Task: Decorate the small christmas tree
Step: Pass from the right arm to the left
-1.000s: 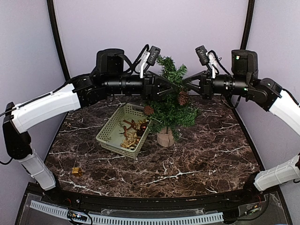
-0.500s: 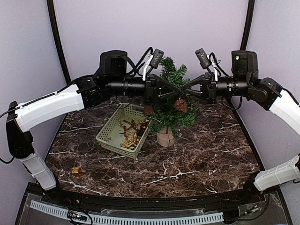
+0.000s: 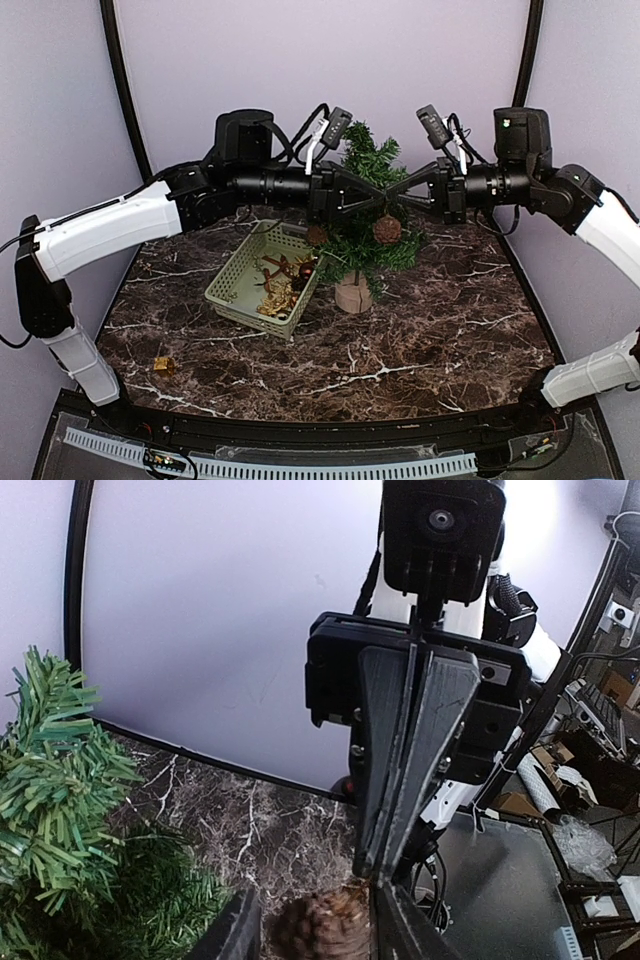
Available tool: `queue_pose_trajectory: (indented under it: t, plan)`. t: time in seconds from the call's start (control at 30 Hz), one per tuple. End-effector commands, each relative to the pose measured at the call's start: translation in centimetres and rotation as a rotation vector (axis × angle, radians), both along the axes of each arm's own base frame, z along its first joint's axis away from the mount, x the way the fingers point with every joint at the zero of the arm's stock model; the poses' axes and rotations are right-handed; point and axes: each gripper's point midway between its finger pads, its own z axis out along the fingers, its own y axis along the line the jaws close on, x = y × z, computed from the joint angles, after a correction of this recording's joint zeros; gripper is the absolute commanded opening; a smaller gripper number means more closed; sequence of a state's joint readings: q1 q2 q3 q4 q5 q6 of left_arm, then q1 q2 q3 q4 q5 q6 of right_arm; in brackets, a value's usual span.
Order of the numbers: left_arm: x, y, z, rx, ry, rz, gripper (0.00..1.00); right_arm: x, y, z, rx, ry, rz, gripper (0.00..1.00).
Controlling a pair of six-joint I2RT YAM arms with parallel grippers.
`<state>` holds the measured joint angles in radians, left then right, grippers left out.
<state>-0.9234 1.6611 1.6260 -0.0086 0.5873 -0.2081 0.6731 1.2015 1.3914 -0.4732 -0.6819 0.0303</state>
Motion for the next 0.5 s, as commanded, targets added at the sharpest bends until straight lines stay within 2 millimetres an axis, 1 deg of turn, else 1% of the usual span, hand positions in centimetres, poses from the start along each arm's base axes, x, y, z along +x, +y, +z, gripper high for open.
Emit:
queue_pose_trajectory:
  t: [0.0, 0.17, 0.3, 0.47]
  plan:
    - [-0.2, -0.4, 0.2, -0.025, -0.009, -0.032, 0.41, -0.4, -0.2, 2.1, 0.041, -0.048, 0.019, 0.0]
    - [-0.4, -1.0, 0.0, -0.034, 0.002, -0.072, 0.38, -0.5, -0.2, 2.2, 0.043, -0.051, 0.02, 0.0]
    - [-1.6, -1.4, -0.1, -0.042, 0.003, -0.132, 0.38, -0.5, -0.3, 2.2, 0.045, -0.052, 0.019, 0.0]
    - [-1.9, -1.6, -0.7, -0.034, 0.012, -0.145, 0.37, -0.4, -0.2, 2.2, 0.048, -0.051, 0.017, 0.0]
